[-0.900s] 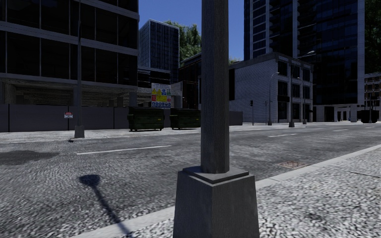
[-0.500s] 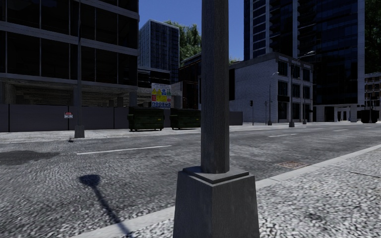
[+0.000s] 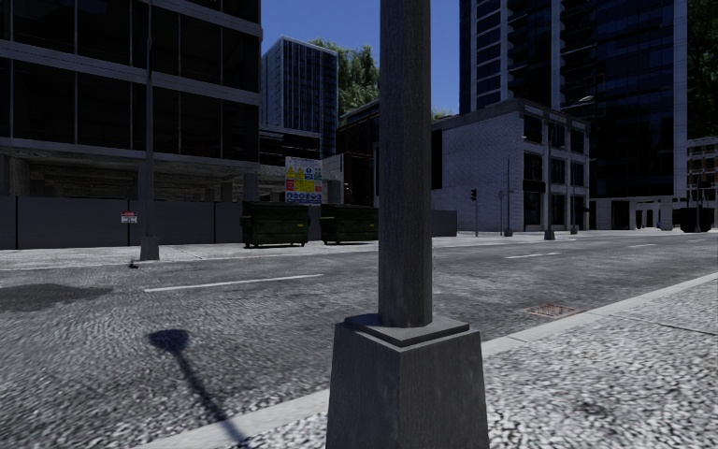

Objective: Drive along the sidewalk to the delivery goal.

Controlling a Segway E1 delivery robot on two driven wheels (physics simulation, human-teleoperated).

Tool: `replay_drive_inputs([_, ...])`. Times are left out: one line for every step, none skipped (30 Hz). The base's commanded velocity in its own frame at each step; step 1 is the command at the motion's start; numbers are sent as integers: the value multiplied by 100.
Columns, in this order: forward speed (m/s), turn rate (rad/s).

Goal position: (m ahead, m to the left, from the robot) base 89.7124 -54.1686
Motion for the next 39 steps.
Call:
replay_drive_inputs([0,0])
replay_drive_inputs([0,0])
replay_drive_inputs([0,0])
replay_drive_inputs([0,-9])
replay_drive_inputs([0,-27])
replay_drive_inputs([0,-39])
replay_drive_inputs([0,-41])
replay_drive_inputs([0,-41])
replay_drive_inputs([0,-42])
replay_drive_inputs([0,-42])
replay_drive_inputs([0,-42])
replay_drive_inputs([0,-42])
replay_drive_inputs([0,-42])
replay_drive_inputs([0,-42])
replay_drive_inputs([0,-42])
replay_drive_inputs([0,-42])
replay_drive_inputs([0,-42])
replay_drive_inputs([0,-42])
replay_drive_inputs([0,-42])
replay_drive_inputs([0,-42])
replay_drive_inputs([0,-42])
replay_drive_inputs([0,-42])
replay_drive_inputs([0,-42])
replay_drive_inputs([0,-42])
replay_drive_inputs([0,-42])
replay_drive_inputs([0,-43])
replay_drive_inputs([0,-43])
replay_drive_inputs([0,-47])
replay_drive_inputs([0,-47])
replay_drive_inputs([0,-47])
replay_drive_inputs([0,-47])
replay_drive_inputs([0,-47])
replay_drive_inputs([0,-47])
replay_drive_inputs([0,-47])
replay_drive_inputs([0,-47])
replay_drive_inputs([0,-47])
replay_drive_inputs([0,-47])
replay_drive_inputs([0,-47])
replay_drive_inputs([0,-47])
